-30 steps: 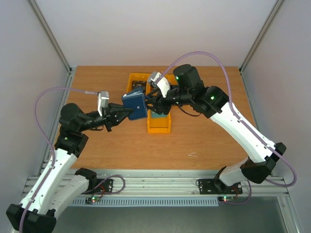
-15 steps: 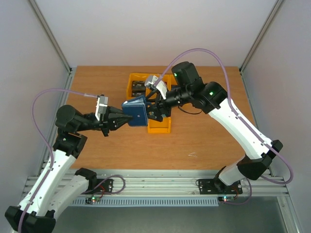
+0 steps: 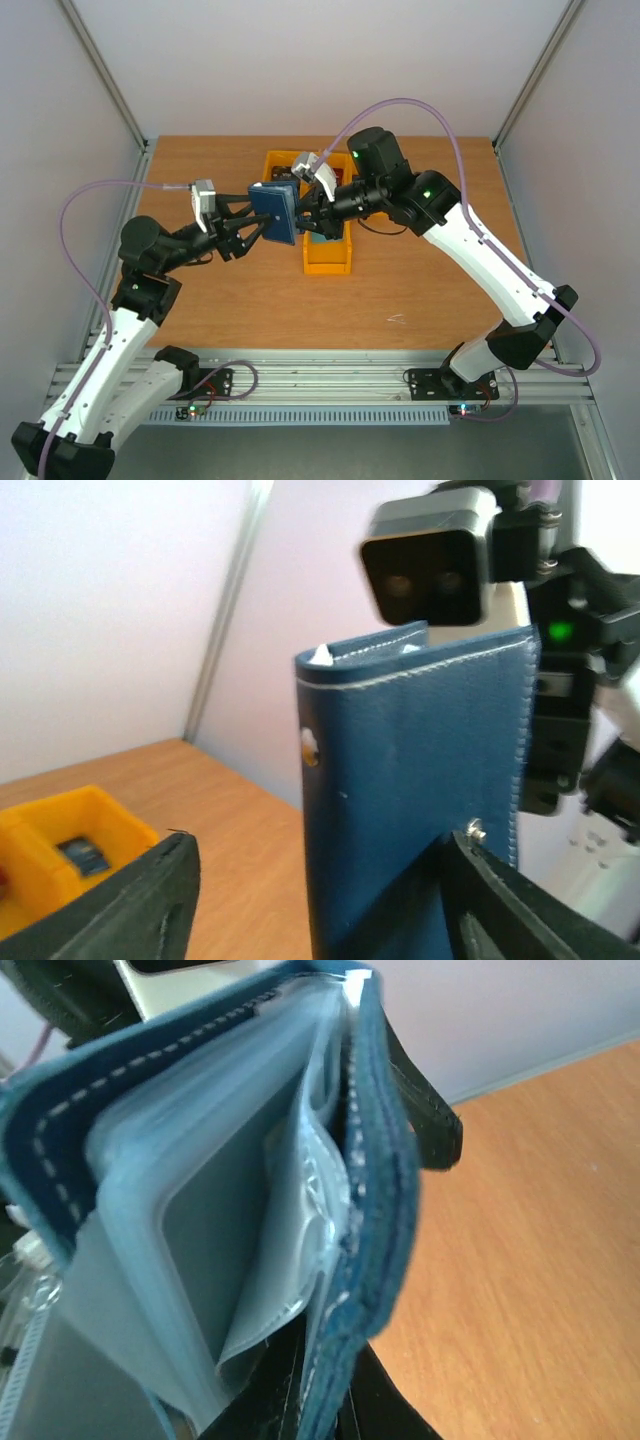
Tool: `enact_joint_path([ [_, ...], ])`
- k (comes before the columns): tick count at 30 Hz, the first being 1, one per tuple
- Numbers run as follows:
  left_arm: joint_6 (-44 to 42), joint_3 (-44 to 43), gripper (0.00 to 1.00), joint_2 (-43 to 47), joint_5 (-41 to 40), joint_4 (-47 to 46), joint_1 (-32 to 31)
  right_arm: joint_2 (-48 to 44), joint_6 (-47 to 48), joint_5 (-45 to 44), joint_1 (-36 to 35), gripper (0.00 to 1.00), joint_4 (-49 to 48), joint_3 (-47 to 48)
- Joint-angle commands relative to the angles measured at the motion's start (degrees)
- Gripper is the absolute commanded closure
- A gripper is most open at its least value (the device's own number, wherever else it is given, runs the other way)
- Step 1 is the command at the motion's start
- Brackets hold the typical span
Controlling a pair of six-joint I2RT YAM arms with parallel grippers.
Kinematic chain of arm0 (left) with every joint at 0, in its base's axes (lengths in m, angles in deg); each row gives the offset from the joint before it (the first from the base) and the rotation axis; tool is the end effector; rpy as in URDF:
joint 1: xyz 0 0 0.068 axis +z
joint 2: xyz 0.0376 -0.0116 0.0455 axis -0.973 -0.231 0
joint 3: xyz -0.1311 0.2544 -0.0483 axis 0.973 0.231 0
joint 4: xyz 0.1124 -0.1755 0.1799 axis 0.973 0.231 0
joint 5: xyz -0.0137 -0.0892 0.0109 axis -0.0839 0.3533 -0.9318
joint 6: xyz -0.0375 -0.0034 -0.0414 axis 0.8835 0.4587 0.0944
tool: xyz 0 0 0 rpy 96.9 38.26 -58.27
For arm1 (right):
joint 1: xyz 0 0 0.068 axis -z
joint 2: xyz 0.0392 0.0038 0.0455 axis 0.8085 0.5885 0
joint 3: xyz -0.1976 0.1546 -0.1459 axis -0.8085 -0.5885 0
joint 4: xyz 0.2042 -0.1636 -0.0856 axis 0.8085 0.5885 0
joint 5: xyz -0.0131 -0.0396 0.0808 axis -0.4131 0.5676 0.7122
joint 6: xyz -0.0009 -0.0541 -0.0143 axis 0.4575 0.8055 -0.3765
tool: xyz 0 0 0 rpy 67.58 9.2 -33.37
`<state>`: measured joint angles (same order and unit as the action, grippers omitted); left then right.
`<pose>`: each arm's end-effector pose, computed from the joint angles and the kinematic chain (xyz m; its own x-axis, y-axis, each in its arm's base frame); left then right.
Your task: Take the credit cards out of the card holder
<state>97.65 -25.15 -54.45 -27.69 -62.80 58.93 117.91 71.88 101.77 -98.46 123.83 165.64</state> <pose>0.1597 -0.0807 0.3932 -0.2013 -0.2424 -0.9491 0.8901 0.3591 -0.2805 0.2120 0.2463 0.4711 0.1675 -0.3617 -0.9171 -0.9844 -0.1114 -0.1359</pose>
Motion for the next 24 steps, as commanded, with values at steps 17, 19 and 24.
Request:
enact_joint_path([
  [17,-4.8,5.3,0.01,-0.4,-8.7,1.4,0.1,5.3,-14.6,-38.4,-4.7,0.99,8.6,8.9],
  [19,-4.8,5.2,0.01,-0.7,-8.7,1.6,0.1,6.3,-14.2,-38.1,-5.2,0.99,9.4,10.0],
  [24,-5.6,5.2,0.07,-0.5,-11.5,1.4,0.1,6.8,-13.2,-32.9,-5.5,0.99,7.8,10.0],
])
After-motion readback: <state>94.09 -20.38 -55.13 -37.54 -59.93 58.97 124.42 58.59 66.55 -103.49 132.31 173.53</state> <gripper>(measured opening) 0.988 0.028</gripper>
